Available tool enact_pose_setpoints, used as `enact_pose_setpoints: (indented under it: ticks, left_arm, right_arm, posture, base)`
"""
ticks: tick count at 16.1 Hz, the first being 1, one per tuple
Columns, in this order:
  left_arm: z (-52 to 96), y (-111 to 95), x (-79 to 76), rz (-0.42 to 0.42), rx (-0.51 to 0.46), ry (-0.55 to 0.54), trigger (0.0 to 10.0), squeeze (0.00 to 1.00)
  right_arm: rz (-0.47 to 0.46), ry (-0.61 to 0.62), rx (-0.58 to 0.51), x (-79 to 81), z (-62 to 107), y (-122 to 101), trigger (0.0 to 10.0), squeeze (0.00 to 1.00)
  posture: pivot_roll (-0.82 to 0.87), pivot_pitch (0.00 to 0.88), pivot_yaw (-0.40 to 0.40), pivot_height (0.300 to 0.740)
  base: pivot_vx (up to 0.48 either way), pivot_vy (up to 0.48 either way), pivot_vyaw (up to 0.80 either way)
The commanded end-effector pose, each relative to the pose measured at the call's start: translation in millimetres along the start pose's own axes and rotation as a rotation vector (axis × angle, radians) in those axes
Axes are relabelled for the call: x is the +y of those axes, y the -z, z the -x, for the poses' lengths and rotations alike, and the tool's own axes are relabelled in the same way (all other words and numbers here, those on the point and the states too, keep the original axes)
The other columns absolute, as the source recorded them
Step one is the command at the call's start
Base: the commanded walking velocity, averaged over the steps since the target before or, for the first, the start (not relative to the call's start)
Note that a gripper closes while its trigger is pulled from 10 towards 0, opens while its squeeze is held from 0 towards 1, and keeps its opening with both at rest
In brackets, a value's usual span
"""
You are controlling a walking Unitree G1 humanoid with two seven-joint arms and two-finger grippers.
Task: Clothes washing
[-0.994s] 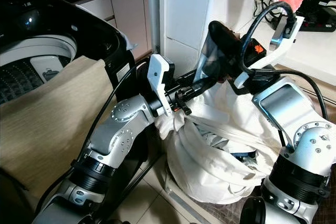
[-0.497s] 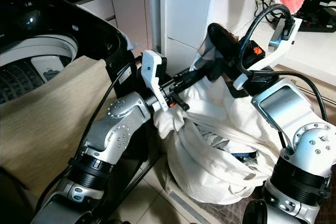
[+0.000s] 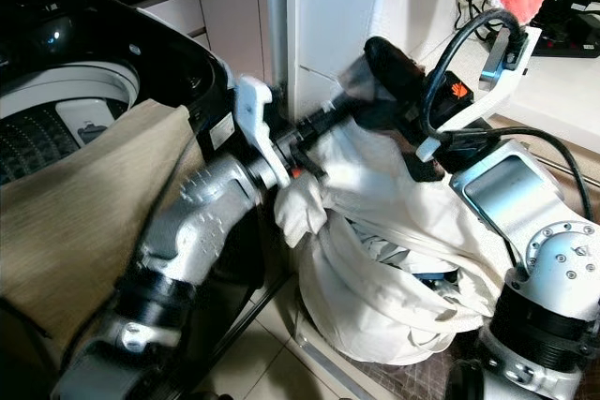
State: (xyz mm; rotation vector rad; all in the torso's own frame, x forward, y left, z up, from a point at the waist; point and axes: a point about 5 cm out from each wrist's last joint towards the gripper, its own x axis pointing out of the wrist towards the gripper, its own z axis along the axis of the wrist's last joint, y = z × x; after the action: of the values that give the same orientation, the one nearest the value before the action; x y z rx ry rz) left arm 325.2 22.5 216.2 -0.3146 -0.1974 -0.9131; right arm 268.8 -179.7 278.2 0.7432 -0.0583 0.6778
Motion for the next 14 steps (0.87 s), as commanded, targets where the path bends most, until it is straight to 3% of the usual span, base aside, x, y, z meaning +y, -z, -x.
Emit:
enact_pose_setpoints:
  ticks: [1, 2, 3, 5, 6, 7, 8, 9, 11, 13, 14]
  left_arm:
    - [8.3, -48, 27.3, -0.13, -0.125, -0.107, 0.0, 0.0]
    - [17.2, -77, 45.7, -0.21, -0.174, -0.178, 0.0, 0.0]
    - [23.3, -97, 55.6, -0.258, -0.209, -0.219, 0.0, 0.0]
    - [37.7, -149, 76.7, -0.433, -0.272, -0.333, 0.0, 0.0]
    - [54.1, -210, 90.0, -0.632, -0.358, -0.479, 0.0, 0.0]
    - [61.1, -234, 91.7, -0.718, -0.393, -0.537, 0.0, 0.0]
    - [71.6, -266, 90.5, -0.892, -0.428, -0.625, 0.0, 0.0]
    - [84.7, -297, 82.5, -1.167, -0.459, -0.751, 0.0, 0.0]
    - [97.4, -319, 77.3, -1.366, -0.5, -0.864, 0.0, 0.0]
    - [102.8, -321, 85.5, -1.441, -0.464, -0.933, 0.0, 0.0]
    - [102.8, -317, 90.7, -1.432, -0.437, -0.944, 0.0, 0.0]
  right_arm:
    - [0.104, 0.007, 0.038, 2.9, 6.4, 0, 10.0, 0.0]
    - [0.159, 0.017, 0.07, 2.4, 10.1, 2, 10.0, 0.0]
    - [0.19, 0.02, 0.089, 2.2, 12.3, 3, 10.0, 0.0]
    - [0.222, 0.017, 0.114, 2.0, 13.9, 6, 10.0, 0.0]
    - [0.235, -0.015, 0.127, 5.0, 11.1, 10, 10.0, 0.0]
    - [0.24, -0.031, 0.133, 6.8, 9.5, 13, 10.0, 0.0]
    - [0.253, -0.049, 0.142, 8.1, 7.4, 16, 10.0, 0.0]
    - [0.263, -0.046, 0.15, 6.9, 6.5, 19, 10.0, 0.0]
    - [0.267, -0.043, 0.148, 5.6, 6.9, 21, 10.0, 0.0]
    - [0.273, -0.042, 0.147, 4.9, 7.0, 23, 10.0, 0.0]
    - [0.275, -0.042, 0.148, 4.7, 7.1, 24, 10.0, 0.0]
  posture:
    - [-0.2, 0.0, 0.048, 0.74]
    - [-0.19, 0.0, 0.045, 0.74]
    - [-0.19, 0.0, 0.045, 0.74]
    - [-0.18, 0.0, 0.038, 0.74]
    - [-0.17, 0.0, 0.039, 0.74]
    - [-0.17, 0.0, 0.039, 0.74]
    - [-0.16, 0.0, 0.043, 0.74]
    - [-0.16, 0.0, 0.045, 0.74]
    - [-0.16, 0.0, 0.049, 0.74]
    - [-0.16, 0.0, 0.055, 0.74]
    - [-0.16, 0.0, 0.055, 0.74]
  base:
    - [0.0, 0.0, 0.0]
    - [0.0, 0.0, 0.0]
    - [0.0, 0.0, 0.0]
    - [0.0, 0.0, 0.0]
    - [0.0, 0.0, 0.0]
    - [0.0, 0.0, 0.0]
    - [0.0, 0.0, 0.0]
    - [0.0, 0.0, 0.0]
    - [0.0, 0.0, 0.0]
    - [0.0, 0.0, 0.0]
    - [0.0, 0.0, 0.0]
